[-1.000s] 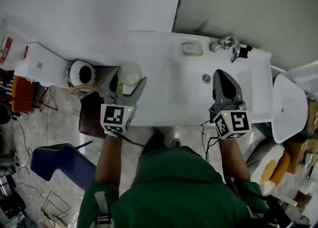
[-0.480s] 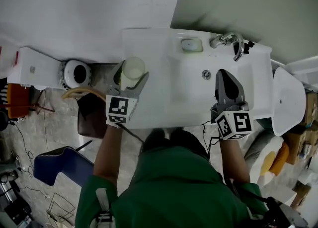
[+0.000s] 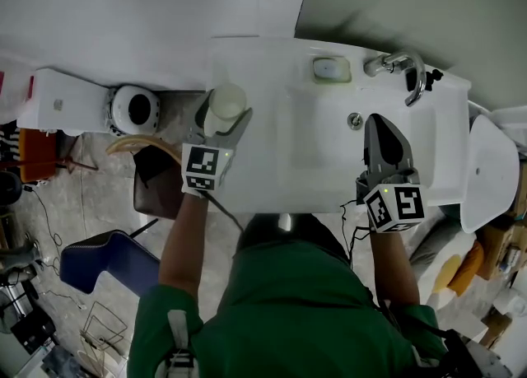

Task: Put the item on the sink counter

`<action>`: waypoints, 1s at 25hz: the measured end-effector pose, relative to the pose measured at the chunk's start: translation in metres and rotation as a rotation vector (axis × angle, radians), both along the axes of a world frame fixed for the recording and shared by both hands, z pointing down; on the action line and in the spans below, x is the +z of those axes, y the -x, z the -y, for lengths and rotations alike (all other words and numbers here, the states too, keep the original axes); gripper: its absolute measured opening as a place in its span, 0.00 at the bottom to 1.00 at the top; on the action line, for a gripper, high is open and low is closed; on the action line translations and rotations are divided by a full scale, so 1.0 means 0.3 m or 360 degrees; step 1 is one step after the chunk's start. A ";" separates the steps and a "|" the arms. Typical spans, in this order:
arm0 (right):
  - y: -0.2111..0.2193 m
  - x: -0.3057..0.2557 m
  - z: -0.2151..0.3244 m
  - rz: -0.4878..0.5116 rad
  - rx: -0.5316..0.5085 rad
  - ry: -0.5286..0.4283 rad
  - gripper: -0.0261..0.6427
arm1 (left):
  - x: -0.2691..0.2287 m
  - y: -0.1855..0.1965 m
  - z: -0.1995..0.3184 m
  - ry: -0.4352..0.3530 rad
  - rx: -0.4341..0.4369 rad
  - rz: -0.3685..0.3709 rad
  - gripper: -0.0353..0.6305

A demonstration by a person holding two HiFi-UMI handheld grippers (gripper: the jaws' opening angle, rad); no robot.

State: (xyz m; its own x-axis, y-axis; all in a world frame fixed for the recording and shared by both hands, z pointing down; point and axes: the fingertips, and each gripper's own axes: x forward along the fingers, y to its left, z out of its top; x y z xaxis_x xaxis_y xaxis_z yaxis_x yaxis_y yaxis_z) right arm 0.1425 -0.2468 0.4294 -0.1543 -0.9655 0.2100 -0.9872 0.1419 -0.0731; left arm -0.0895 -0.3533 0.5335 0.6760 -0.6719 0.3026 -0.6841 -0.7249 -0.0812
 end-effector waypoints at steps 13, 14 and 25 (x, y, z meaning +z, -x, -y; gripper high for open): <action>-0.054 0.157 0.074 0.0018 0.0047 0.0143 0.04 | 0.208 -0.065 0.140 0.0127 0.0047 0.0047 0.62; -0.057 0.167 0.079 0.0015 0.0046 0.0146 0.04 | 0.221 -0.073 0.149 0.0132 0.0055 0.0050 0.62; -0.061 0.240 0.127 0.0029 0.0051 0.0203 0.04 | 0.319 -0.112 0.194 0.0187 0.0085 0.0064 0.62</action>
State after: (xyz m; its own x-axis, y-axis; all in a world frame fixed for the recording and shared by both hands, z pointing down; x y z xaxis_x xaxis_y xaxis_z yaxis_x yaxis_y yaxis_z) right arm 0.1609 -0.2849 0.5015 -0.1288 -0.9356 0.3286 -0.9894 0.0989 -0.1062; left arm -0.0558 -0.4115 0.6291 0.6958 -0.5935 0.4045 -0.6421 -0.7664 -0.0201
